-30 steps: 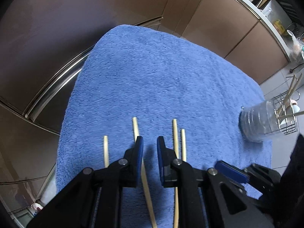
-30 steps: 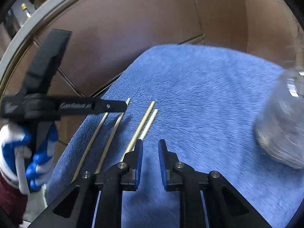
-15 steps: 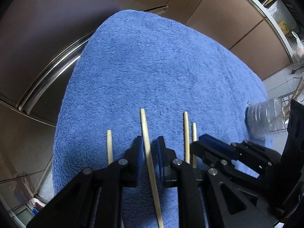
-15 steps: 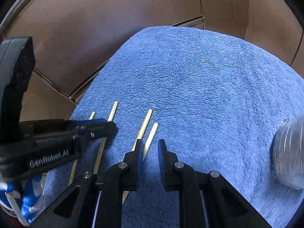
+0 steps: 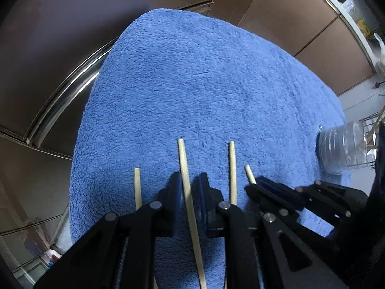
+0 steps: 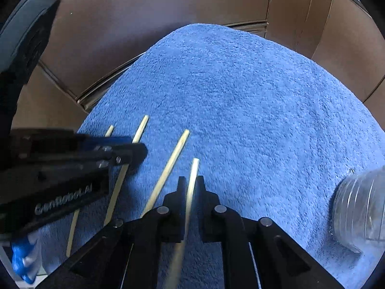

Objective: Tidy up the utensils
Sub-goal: 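Close the left tool on one chopstick while the right tool closes on another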

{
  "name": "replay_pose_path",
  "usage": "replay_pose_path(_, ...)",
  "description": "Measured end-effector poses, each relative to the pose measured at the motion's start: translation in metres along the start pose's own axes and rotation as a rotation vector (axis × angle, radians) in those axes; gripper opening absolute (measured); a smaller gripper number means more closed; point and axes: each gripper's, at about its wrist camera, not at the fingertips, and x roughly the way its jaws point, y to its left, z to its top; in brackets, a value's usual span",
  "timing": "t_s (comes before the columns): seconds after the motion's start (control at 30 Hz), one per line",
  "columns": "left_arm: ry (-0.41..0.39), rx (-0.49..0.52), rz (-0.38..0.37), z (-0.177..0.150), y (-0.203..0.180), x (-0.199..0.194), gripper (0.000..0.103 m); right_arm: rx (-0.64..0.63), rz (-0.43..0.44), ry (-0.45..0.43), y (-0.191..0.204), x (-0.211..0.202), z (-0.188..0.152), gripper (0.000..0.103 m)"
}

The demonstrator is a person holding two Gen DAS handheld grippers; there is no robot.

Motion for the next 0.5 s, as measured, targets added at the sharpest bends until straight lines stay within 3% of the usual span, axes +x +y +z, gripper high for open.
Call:
replay_pose_path(0.23,-0.018,-0.007,0.085,-0.002,-0.01,0.001,0.005,-0.001,0.067,-0.046,0.0,-0.031,-0.025,0.006)
replay_pose_path(0.5,-0.155,-0.06,0.023,-0.028,-0.011,-0.028,0.005,-0.03,0.139,-0.224,-0.005,-0.106,-0.075,0.006)
